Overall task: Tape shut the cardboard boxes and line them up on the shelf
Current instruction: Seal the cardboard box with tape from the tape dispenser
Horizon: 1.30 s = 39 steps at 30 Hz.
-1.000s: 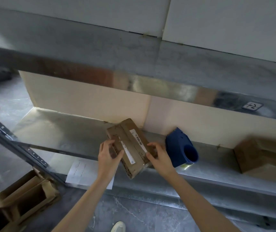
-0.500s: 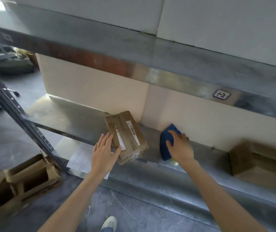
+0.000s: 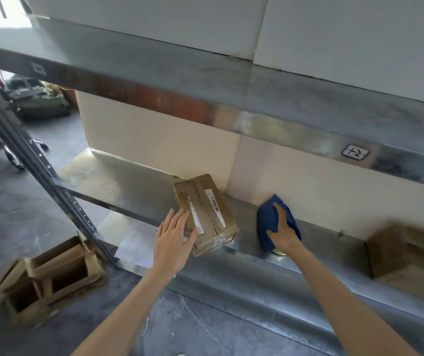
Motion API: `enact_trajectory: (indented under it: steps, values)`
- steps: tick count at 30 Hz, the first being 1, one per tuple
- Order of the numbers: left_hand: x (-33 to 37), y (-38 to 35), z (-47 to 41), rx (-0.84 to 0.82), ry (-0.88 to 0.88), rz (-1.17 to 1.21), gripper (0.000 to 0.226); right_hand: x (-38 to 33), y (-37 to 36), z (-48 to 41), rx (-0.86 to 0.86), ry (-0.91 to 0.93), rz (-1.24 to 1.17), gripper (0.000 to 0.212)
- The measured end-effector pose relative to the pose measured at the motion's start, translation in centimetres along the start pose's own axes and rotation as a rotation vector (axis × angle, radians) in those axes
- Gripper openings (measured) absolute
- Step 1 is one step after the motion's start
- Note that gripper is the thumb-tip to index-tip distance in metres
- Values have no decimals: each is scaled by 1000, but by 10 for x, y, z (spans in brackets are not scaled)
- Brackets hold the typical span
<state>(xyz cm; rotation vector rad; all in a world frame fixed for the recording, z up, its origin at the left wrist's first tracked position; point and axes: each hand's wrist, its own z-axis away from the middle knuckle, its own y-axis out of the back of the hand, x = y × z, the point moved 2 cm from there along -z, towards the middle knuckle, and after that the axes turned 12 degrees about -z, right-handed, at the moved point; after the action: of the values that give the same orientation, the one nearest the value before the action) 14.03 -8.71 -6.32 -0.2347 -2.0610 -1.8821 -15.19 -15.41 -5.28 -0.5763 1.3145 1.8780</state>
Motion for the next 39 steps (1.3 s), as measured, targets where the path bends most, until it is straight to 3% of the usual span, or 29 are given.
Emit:
enact_trajectory:
  steps: [7,12,19,24,28,34,39]
  values:
    - [6,3,-1,-36,10,54,59,0,3,-9,2,-27,-45,86]
    - [6,4,-1,-50,21,66,58,2,2,-7,-31,-31,122,84]
    - [3,3,-4,-51,3,61,59,-10,9,-4,-21,-20,130,88]
    - [1,9,-7,-50,-8,78,57,-19,11,2,15,1,108,76]
    - [1,19,-11,-34,-36,93,52,-36,16,16,103,158,255,61]
    - [8,45,-22,0,-129,147,41,-62,14,38,-73,388,259,47]
    - [9,63,-30,-6,-242,175,38,-88,3,66,67,653,428,44]
